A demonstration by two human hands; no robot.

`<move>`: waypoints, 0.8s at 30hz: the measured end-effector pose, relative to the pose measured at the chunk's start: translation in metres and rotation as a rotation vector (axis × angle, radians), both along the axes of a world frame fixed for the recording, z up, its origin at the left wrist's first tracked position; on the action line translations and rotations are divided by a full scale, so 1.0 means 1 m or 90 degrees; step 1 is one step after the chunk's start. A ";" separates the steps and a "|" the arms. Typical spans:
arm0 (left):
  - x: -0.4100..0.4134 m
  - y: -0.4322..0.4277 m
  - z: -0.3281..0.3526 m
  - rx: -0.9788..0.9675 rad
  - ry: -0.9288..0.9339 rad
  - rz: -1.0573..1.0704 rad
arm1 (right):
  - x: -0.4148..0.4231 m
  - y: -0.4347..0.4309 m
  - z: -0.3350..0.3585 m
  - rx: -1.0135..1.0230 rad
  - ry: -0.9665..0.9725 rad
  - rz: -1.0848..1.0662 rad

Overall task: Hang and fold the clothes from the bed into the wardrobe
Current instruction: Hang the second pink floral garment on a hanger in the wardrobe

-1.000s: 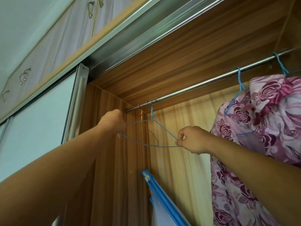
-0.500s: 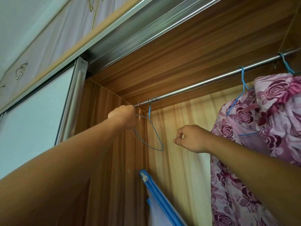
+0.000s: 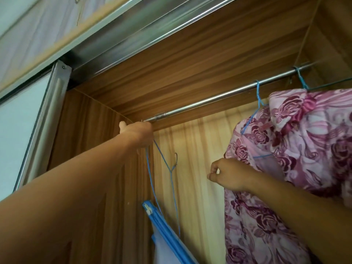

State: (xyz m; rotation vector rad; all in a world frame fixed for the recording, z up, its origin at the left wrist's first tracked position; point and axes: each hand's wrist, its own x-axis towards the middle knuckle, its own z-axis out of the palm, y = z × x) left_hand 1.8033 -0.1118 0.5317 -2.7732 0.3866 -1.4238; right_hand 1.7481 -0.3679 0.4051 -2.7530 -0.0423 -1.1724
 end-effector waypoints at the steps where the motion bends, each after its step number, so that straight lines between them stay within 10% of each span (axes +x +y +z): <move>1: -0.003 0.001 -0.003 0.026 0.004 0.012 | 0.000 -0.002 -0.003 0.004 0.007 -0.003; 10: -0.039 0.023 -0.063 0.073 -0.073 0.008 | 0.033 0.043 -0.087 0.241 0.380 0.113; 15: -0.051 0.046 -0.096 0.041 -0.034 -0.069 | 0.051 0.054 -0.129 0.238 0.278 0.203; 24: -0.045 0.034 -0.225 0.338 0.295 -0.017 | 0.048 0.072 -0.168 -0.015 0.049 0.112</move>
